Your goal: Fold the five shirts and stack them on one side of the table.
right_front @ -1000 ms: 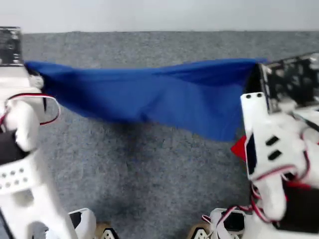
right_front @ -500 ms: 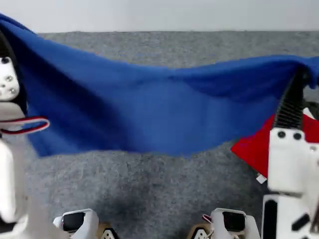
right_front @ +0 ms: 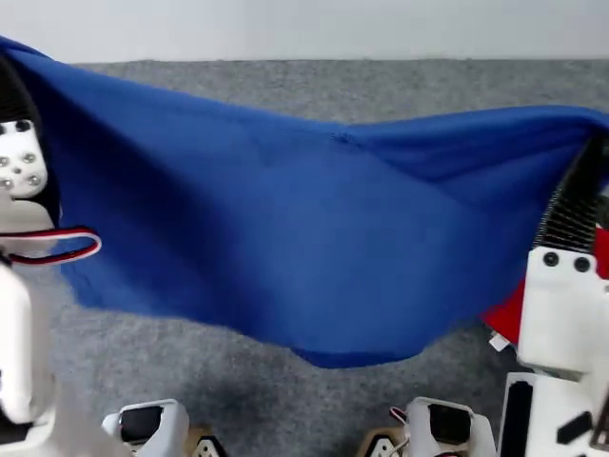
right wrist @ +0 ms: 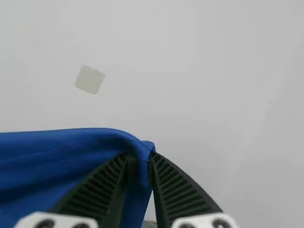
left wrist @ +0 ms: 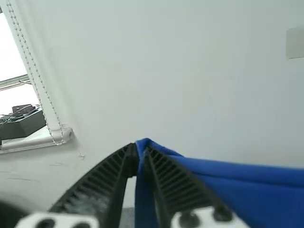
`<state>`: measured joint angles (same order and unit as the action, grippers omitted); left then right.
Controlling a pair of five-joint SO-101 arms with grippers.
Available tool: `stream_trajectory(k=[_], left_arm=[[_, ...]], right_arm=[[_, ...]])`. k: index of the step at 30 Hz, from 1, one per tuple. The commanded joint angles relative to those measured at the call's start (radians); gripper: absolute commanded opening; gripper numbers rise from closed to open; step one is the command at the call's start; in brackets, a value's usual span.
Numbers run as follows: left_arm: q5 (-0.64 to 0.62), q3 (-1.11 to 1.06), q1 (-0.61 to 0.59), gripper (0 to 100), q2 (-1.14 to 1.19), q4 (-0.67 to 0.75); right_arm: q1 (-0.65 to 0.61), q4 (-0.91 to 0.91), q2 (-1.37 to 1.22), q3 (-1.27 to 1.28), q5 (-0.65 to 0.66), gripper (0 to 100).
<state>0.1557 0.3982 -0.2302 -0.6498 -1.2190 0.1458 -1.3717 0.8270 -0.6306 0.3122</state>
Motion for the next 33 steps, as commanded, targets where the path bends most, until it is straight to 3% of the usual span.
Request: stream_trajectory(k=[1, 8, 13, 27, 33], left_arm=[[0.008, -0.008, 0.006, 1, 0.002, -0.003], [0.008, -0.168, 0.006, 1, 0.048, 0.066], [0.003, -0.162, 0.006, 1, 0.034, 0.118], [0.003, -0.111, 0.005, 1, -0.336, 0.069], [0.008, -0.119, 0.005, 1, -0.379, 0.043]], right_arm=[[0.010, -0.004, -0.001, -0.014, -0.008, 1.0], [0.005, -0.005, -0.065, 0.034, -0.009, 1.0], [0.010, 0.047, -0.035, 0.032, -0.009, 1.0], [0.015, -0.054, 0.073, -0.203, -0.009, 1.0], [0.117, -0.054, 0.081, -0.256, -0.015, 1.0]])
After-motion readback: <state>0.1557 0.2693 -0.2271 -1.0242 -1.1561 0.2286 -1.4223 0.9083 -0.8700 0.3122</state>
